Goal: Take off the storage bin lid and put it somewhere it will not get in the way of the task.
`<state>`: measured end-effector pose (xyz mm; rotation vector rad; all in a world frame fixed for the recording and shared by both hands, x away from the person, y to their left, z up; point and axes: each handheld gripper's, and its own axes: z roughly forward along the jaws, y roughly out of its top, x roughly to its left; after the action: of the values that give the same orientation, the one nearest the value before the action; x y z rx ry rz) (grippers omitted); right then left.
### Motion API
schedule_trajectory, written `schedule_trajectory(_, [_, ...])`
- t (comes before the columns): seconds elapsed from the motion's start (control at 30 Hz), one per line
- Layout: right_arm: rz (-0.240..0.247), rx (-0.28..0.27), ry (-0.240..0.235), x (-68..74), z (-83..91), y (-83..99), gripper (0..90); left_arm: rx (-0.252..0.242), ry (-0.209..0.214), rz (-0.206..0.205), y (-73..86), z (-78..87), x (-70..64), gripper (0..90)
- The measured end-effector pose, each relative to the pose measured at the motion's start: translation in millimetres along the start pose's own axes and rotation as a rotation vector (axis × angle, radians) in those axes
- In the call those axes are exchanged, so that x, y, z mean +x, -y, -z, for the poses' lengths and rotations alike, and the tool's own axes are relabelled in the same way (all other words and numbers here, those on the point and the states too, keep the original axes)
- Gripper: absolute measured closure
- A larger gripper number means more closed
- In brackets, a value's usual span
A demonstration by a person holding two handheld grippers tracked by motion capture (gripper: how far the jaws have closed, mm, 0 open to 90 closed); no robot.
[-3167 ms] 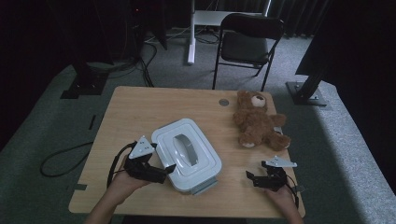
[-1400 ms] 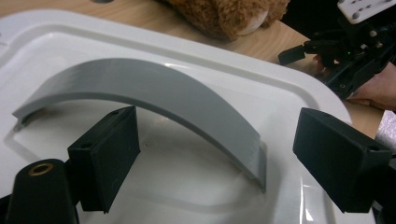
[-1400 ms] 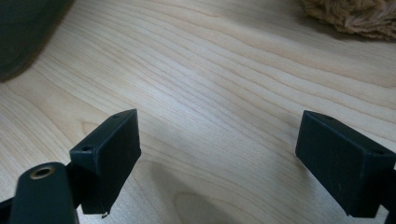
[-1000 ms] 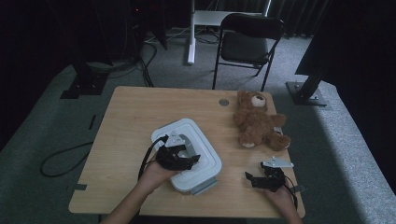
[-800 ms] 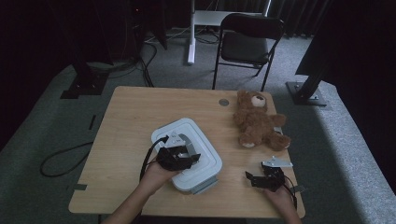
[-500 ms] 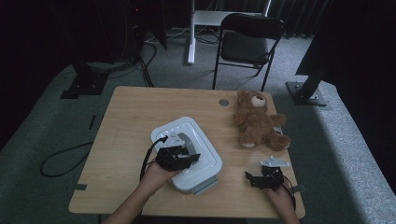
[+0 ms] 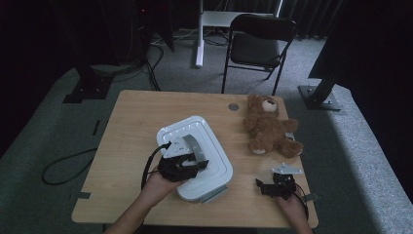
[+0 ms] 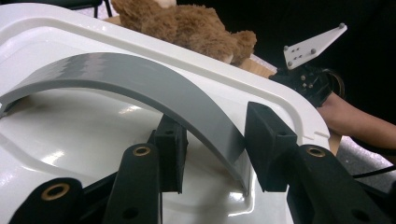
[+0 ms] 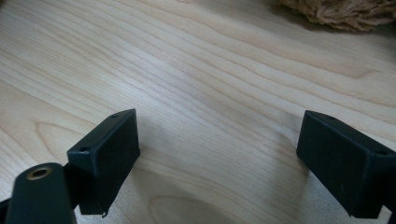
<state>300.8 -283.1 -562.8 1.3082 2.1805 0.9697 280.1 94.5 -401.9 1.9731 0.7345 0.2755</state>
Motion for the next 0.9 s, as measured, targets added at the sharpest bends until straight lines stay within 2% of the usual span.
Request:
schedule_trajectory(0.2, [-0.001,-0.002,0.003,0.2,-0.2,0.0,12.2,-0.012,-0.013,-0.003,-3.0,13.4,2.8,60.6])
schedule_trajectory(0.33, [-0.001,-0.002,0.003,0.1,-0.2,0.0,12.3,-0.025,-0.042,-0.011,-2.8,23.1,4.5,60.7])
schedule_trajectory(0.8, [-0.001,-0.002,0.003,-0.1,-0.2,0.1,12.3,-0.045,-0.075,-0.026,-3.6,50.7,11.2,60.7])
schedule_trajectory(0.9, [-0.001,-0.002,0.003,-0.1,-0.2,0.1,12.3,-0.047,-0.097,-0.028,-0.6,59.9,14.3,60.7])
